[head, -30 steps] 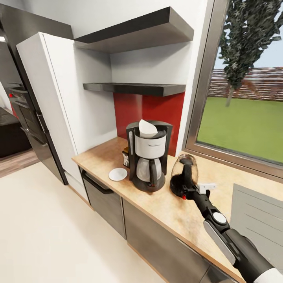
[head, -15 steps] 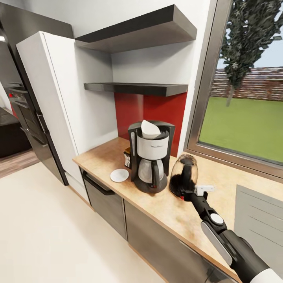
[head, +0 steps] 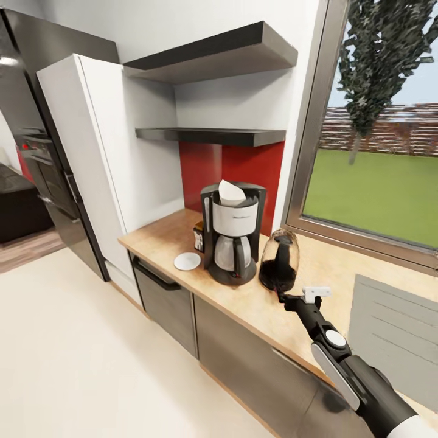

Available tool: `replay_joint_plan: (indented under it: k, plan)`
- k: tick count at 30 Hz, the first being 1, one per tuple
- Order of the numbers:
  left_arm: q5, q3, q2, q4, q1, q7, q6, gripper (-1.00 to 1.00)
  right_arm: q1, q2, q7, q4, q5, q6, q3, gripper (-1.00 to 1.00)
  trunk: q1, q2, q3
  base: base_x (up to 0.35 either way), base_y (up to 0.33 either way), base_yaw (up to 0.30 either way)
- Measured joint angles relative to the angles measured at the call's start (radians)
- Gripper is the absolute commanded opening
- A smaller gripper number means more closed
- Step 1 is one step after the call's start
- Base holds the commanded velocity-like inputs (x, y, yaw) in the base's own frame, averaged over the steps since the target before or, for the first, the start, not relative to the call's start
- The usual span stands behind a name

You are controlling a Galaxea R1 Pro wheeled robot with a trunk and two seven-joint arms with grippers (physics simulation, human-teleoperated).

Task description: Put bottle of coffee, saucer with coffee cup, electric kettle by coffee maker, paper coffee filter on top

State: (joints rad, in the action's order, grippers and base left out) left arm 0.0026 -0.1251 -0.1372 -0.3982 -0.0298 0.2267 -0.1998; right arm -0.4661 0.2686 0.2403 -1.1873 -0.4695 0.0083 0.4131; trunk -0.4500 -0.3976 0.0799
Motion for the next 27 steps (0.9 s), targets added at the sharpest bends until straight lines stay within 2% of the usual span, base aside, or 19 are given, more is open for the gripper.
replay_joint_plan:
  k: [12, 21, 22, 24, 27]
  plan:
    - [0.0, 0.004, -0.001, 0.0, 0.0, 0.0, 0.002, 1.0, 0.0, -0.002, -0.003, -0.006, -0.003, 0.0, 0.004, 1.0, 0.0, 0.0, 0.0, -0.249, 0.202, 0.0]
    - [0.0, 0.004, 0.0, -0.001, 0.0, 0.0, 0.002, 1.0, 0.001, -0.028, -0.005, -0.006, -0.003, 0.0, 0.012, 1.0, 0.0, 0.0, 0.0, -0.194, 0.235, 0.0]
    - [0.0, 0.004, 0.0, 0.0, 0.0, 0.0, 0.001, 1.0, 0.001, -0.031, -0.005, -0.006, -0.004, 0.0, 0.029, 1.0, 0.0, 0.0, 0.0, -0.092, 0.103, 0.0]
    - [0.0, 0.004, 0.0, 0.0, 0.0, 0.0, 0.001, 1.0, 0.001, -0.036, -0.006, -0.006, -0.003, -0.004, 0.103, 1.0, 0.001, 0.0, 0.0, -0.048, 0.054, 0.0]
    - [0.0, 0.004, 0.0, 0.0, 0.0, 0.0, 0.0, 1.0, 0.001, -0.04, -0.003, -0.008, 0.01, -0.055, 0.268, 1.0, 0.001, 0.0, 0.0, -0.017, 0.019, 0.0]
